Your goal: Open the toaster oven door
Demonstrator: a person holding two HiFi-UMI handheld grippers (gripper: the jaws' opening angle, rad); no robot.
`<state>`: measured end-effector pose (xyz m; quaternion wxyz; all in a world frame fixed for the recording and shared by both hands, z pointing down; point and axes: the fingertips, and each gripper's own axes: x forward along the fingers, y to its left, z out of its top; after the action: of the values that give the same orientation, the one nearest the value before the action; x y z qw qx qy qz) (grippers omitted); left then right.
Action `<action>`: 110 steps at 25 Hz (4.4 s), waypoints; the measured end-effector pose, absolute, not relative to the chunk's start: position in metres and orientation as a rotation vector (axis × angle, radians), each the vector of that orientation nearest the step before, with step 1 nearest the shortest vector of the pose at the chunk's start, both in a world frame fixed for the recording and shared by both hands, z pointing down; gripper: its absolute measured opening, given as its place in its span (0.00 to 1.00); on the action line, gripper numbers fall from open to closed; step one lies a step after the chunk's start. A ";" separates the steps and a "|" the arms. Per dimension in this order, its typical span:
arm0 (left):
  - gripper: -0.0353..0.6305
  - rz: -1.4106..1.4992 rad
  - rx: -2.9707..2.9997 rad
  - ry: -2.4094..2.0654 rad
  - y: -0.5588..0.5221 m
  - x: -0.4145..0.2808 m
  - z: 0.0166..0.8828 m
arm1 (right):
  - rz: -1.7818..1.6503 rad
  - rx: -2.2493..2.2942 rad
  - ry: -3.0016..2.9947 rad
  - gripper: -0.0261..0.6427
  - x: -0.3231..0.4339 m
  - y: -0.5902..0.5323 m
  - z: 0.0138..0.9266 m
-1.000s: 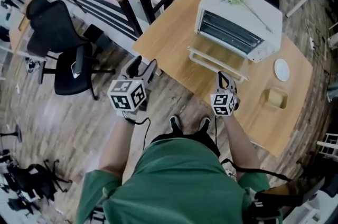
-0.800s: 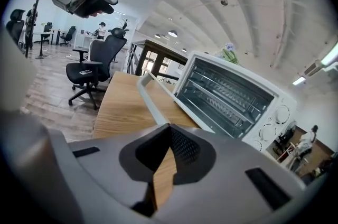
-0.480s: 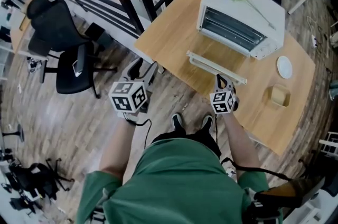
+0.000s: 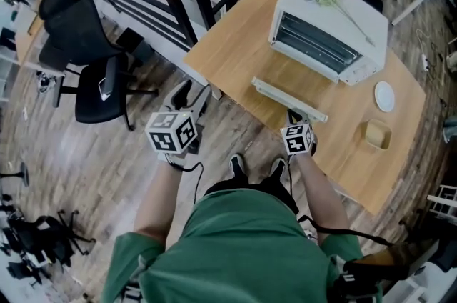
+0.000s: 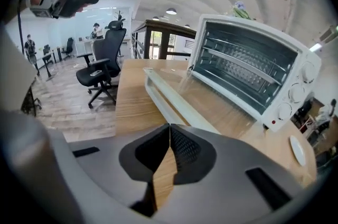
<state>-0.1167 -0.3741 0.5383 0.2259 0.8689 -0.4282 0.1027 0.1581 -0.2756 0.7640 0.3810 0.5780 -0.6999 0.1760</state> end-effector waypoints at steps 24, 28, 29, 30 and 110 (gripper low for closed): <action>0.44 0.048 2.598 -1.238 -0.407 -0.032 0.420 | 0.055 1.971 -2.301 0.14 0.196 -0.348 0.420; 0.44 0.003 2.633 -1.265 -0.401 -0.020 0.398 | -0.023 2.013 -2.359 0.27 0.208 -0.340 0.381; 0.44 -0.005 2.638 -1.271 -0.401 -0.017 0.394 | -0.044 2.019 -2.366 0.28 0.212 -0.338 0.373; 0.44 -0.013 2.642 -1.277 -0.400 -0.015 0.390 | -0.067 2.026 -2.372 0.28 0.215 -0.337 0.365; 0.44 -0.006 2.625 -1.379 -0.368 0.020 0.376 | -0.148 1.910 -2.550 0.25 0.244 -0.301 0.315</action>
<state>0.0203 -0.3678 0.3758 0.0883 0.8818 -0.4633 -0.0022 0.2439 -0.3015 0.3153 -0.0238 0.5988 -0.7992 -0.0463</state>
